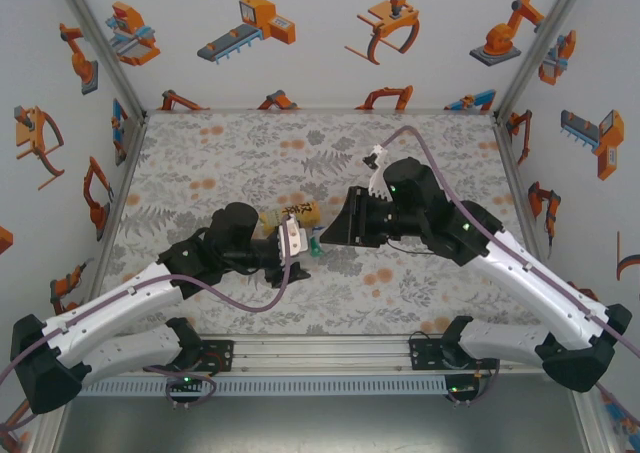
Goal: Screw on the bottle caps
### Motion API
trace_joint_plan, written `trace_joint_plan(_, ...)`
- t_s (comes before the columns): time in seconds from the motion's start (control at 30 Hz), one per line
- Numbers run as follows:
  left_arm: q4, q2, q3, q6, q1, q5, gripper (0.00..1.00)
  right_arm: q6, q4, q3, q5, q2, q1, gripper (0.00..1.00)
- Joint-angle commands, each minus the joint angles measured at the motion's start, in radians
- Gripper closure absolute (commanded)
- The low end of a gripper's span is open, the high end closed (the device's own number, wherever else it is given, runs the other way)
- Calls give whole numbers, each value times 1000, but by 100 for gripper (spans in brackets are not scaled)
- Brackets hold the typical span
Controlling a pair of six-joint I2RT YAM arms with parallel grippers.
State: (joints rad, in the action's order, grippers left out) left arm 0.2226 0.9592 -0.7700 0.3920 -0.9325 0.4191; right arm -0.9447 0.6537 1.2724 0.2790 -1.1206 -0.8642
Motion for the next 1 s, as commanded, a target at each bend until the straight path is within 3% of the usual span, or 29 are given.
trace_joint_plan(0.0, -90, -8, -12, 31, -10, 27, 100, -267, -1, 1, -75, -30, 7, 100)
trace_joint_plan(0.13, -87, -5, -18, 28, -10, 13, 99, -205, 44, 29, -137, -26, 7, 100)
trace_joint_plan(0.2, -77, -4, -22, 24, -11, -5, 83, -163, 61, 41, -158, -24, 7, 100)
trace_joint_plan(0.5, -53, -24, -25, 1, -9, -98, 31, -6, 83, 57, -215, -34, 9, 100)
trace_joint_plan(0.73, -13, -40, -31, -15, -8, -158, 22, 176, 186, 125, -313, -63, 43, 100)
trace_joint_plan(0.97, 11, -56, -32, -68, -1, -223, 21, 415, 271, 233, -392, -145, 156, 100)
